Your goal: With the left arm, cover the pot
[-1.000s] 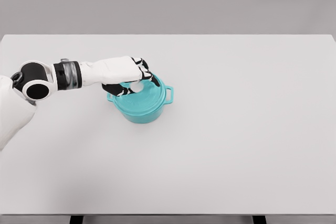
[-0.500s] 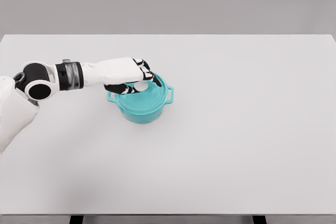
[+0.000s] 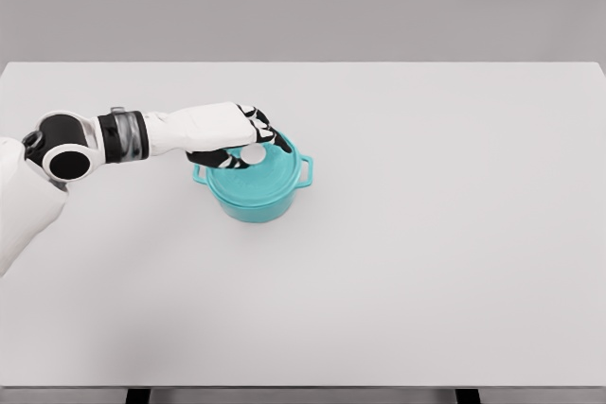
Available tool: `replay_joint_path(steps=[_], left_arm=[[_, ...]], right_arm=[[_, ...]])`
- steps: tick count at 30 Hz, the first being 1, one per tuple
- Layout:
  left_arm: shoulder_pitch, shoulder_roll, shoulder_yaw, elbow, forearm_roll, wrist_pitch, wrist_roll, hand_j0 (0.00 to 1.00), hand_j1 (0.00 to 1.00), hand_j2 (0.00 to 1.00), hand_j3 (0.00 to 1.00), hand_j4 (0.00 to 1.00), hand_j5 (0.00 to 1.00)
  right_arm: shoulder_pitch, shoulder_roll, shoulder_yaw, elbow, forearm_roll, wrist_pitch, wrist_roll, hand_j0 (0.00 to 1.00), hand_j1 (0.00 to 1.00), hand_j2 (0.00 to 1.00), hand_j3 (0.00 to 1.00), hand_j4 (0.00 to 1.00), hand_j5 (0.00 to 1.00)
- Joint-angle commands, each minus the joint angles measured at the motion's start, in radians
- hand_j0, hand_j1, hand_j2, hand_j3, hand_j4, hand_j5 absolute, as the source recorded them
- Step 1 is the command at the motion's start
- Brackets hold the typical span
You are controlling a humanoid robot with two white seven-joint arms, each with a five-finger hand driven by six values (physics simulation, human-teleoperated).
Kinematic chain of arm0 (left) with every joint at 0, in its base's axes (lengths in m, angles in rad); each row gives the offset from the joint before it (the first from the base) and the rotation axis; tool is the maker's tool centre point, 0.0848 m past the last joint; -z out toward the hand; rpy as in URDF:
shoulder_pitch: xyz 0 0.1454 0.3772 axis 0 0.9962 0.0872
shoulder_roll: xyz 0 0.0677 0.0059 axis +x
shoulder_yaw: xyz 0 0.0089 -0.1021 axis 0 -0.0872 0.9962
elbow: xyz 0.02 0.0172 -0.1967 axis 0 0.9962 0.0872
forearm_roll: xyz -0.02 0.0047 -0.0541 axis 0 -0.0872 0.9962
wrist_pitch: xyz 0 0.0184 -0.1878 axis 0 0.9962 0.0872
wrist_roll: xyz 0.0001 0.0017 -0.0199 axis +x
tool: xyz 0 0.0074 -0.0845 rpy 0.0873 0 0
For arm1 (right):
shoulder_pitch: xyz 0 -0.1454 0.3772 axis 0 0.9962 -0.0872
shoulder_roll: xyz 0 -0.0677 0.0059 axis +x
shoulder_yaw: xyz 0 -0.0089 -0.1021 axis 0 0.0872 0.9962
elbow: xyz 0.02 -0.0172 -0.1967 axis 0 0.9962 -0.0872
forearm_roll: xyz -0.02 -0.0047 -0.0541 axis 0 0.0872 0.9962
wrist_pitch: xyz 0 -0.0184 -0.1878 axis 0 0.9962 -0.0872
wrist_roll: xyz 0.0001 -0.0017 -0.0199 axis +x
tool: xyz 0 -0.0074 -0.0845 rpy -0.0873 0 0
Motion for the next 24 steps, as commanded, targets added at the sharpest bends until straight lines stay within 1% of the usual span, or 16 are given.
replay_joint_path(steps=[1, 10, 14, 24], left_arm=[[0.0, 0.002, 0.002, -0.003, -0.01, -0.005, -0.003, 0.9, 0.9, 0.9, 0.9, 0.9, 0.9], [-0.003, 0.002, 0.003, -0.008, -0.007, -0.005, -0.003, 0.9, 0.9, 0.9, 0.9, 0.9, 0.9], [-0.009, 0.004, 0.003, -0.007, -0.007, -0.005, -0.003, 0.94, 0.94, 0.94, 0.94, 0.94, 0.94], [-0.011, 0.004, 0.003, -0.008, -0.001, -0.005, -0.003, 0.94, 0.94, 0.94, 0.94, 0.94, 0.94]], right_arm=[[0.0, 0.0, 0.0, 0.0, 0.0, 0.0, 0.0, 1.0, 1.0, 1.0, 1.0, 1.0, 1.0], [0.0, 0.0, 0.0, 0.0, 0.0, 0.0, 0.0, 1.0, 1.0, 1.0, 1.0, 1.0, 1.0], [0.0, 0.0, 0.0, 0.0, 0.0, 0.0, 0.0, 1.0, 1.0, 1.0, 1.0, 1.0, 1.0], [0.0, 0.0, 0.0, 0.0, 0.0, 0.0, 0.0, 1.0, 1.0, 1.0, 1.0, 1.0, 1.0]])
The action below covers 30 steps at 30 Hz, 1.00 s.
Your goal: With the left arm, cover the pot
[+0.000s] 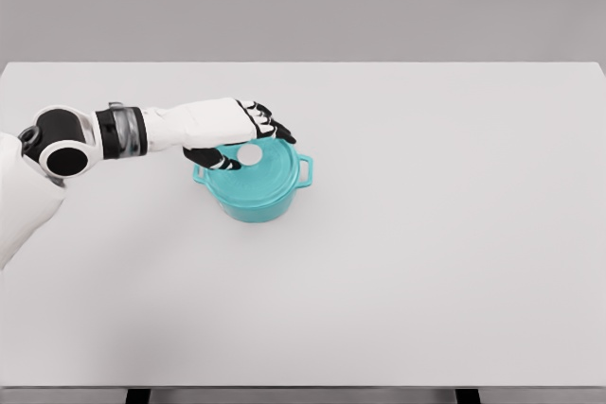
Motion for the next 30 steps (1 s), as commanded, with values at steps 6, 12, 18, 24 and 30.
replay_joint_path(steps=[6, 12, 18, 24, 30], left_arm=[[-0.003, 0.001, 0.002, 0.0, 0.006, 0.001, 0.0, 0.98, 0.98, 0.98, 0.98, 0.98, 0.98], [-0.003, -0.001, 0.003, -0.018, 0.006, 0.001, 0.0, 0.99, 0.99, 0.99, 0.99, 0.99, 0.99], [-0.005, -0.004, 0.006, -0.028, 0.006, 0.001, 0.0, 0.99, 0.99, 0.99, 0.99, 0.99, 0.99], [-0.005, -0.004, 0.02, -0.029, 0.007, 0.001, 0.0, 0.98, 0.98, 0.98, 0.98, 0.98, 0.98], [-0.005, 0.007, 0.043, -0.074, 0.009, 0.001, 0.0, 0.98, 0.98, 0.98, 0.98, 0.98, 0.98]], right_arm=[[0.0, 0.0, 0.0, 0.0, 0.0, 0.0, 0.0, 1.0, 1.0, 1.0, 1.0, 1.0, 1.0], [0.0, 0.0, 0.0, 0.0, 0.0, 0.0, 0.0, 1.0, 1.0, 1.0, 1.0, 1.0, 1.0], [0.0, 0.0, 0.0, -0.001, 0.0, 0.0, 0.0, 1.0, 1.0, 1.0, 1.0, 1.0, 1.0], [0.0, 0.0, 0.0, 0.0, 0.0, 0.0, 0.0, 1.0, 1.0, 1.0, 1.0, 1.0, 1.0], [0.0, 0.0, 0.0, 0.0, 0.0, 0.0, 0.0, 1.0, 1.0, 1.0, 1.0, 1.0, 1.0]])
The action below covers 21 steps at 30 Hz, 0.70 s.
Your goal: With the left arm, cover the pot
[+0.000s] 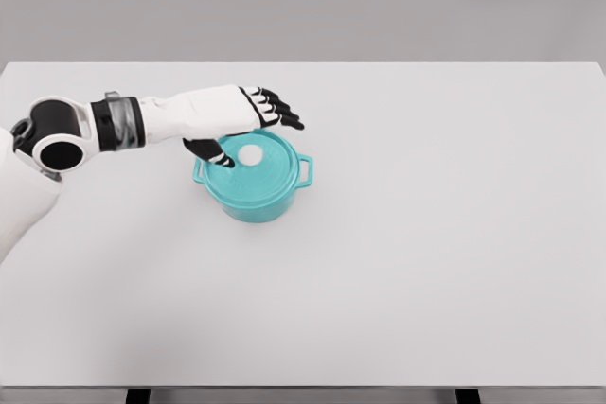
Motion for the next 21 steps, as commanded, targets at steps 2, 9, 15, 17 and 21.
replay_joint_path(steps=[2, 9, 15, 17, 21], left_arm=[[0.0, 0.025, 0.016, -0.021, 0.006, 0.003, 0.001, 0.98, 0.98, 0.98, 0.98, 0.98, 0.98], [0.005, 0.182, 0.077, -0.107, 0.078, 0.003, 0.001, 1.0, 1.0, 1.0, 1.0, 1.0, 1.0], [0.069, 0.4, 0.12, -0.124, 0.223, 0.003, 0.001, 1.0, 1.0, 1.0, 1.0, 1.0, 1.0], [0.12, 0.398, 0.157, -0.118, 0.223, 0.003, 0.001, 1.0, 1.0, 1.0, 1.0, 1.0, 1.0], [0.161, 0.392, 0.188, -0.117, 0.223, 0.003, 0.001, 1.0, 1.0, 1.0, 1.0, 1.0, 1.0]], right_arm=[[0.0, 0.0, 0.0, 0.0, 0.0, 0.0, 0.0, 1.0, 1.0, 1.0, 1.0, 1.0, 1.0], [0.0, 0.0, 0.0, 0.0, 0.0, 0.0, 0.0, 1.0, 1.0, 1.0, 1.0, 1.0, 1.0], [0.0, 0.0, 0.0, 0.0, 0.0, 0.0, 0.0, 1.0, 1.0, 1.0, 1.0, 1.0, 1.0], [0.0, 0.0, 0.0, 0.0, 0.0, 0.0, 0.0, 1.0, 1.0, 1.0, 1.0, 1.0, 1.0], [0.0, 0.0, 0.0, -0.001, 0.0, 0.0, 0.0, 1.0, 1.0, 1.0, 1.0, 1.0, 1.0]])
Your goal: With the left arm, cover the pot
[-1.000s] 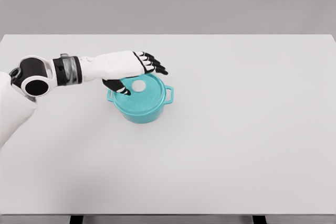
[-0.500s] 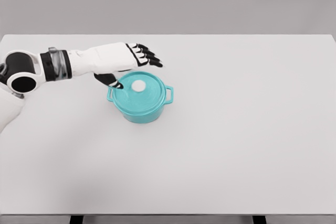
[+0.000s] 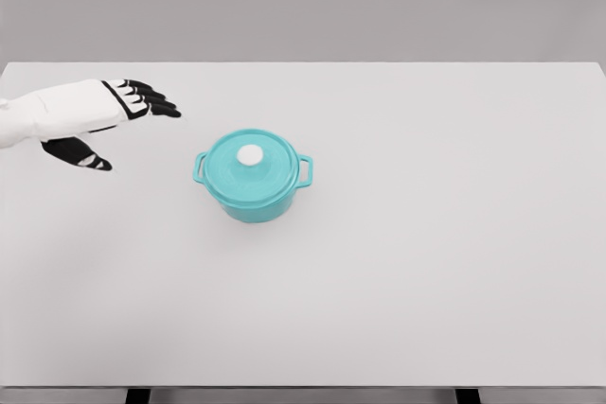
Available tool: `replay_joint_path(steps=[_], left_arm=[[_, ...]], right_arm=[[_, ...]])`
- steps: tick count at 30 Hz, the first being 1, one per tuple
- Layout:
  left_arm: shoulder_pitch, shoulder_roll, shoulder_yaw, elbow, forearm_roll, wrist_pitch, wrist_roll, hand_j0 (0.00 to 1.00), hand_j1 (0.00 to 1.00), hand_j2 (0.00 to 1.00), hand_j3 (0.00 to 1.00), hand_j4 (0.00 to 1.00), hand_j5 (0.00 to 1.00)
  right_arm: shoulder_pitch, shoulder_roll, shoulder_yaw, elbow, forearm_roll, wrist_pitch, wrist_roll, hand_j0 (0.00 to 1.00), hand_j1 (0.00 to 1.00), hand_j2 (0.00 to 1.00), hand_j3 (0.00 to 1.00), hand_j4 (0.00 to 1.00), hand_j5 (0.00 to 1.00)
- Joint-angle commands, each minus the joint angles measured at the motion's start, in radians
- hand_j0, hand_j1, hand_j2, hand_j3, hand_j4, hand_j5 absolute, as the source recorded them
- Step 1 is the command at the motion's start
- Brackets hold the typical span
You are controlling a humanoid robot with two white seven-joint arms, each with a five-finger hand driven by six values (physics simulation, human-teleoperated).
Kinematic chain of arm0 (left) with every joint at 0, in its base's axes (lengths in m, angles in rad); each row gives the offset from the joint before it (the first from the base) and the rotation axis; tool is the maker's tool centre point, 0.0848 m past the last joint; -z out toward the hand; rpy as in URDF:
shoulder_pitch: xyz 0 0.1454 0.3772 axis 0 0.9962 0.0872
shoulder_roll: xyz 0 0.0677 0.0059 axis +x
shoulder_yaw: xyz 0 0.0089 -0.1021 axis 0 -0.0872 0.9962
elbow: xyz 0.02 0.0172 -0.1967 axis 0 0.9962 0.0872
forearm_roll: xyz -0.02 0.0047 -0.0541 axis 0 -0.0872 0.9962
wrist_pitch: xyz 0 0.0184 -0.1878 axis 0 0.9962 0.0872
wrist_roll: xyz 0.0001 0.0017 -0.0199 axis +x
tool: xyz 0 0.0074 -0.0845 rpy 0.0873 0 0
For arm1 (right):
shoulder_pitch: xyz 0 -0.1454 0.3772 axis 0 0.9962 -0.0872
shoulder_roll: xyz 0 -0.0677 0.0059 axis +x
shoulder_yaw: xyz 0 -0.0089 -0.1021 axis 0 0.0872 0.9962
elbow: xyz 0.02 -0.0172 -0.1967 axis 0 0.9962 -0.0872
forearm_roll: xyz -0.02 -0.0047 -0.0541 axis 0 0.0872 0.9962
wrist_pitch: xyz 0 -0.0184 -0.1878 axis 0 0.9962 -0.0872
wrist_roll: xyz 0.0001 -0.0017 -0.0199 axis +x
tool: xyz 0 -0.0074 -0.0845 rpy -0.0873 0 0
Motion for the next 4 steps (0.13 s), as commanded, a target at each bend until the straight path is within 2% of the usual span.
replay_joint_path(steps=[1, 4], left_arm=[[0.002, 0.006, 0.017, 0.003, 0.012, 0.003, 0.001, 1.0, 1.0, 1.0, 1.0, 1.0, 1.0], [0.005, 0.003, 0.018, 0.011, 0.012, 0.003, 0.001, 1.0, 1.0, 1.0, 1.0, 1.0, 1.0]], right_arm=[[0.0, 0.0, 0.0, 0.0, 0.0, 0.0, 0.0, 1.0, 1.0, 1.0, 1.0, 1.0, 1.0], [0.0, 0.0, 0.0, 0.0, -0.001, 0.0, 0.0, 1.0, 1.0, 1.0, 1.0, 1.0, 1.0]])
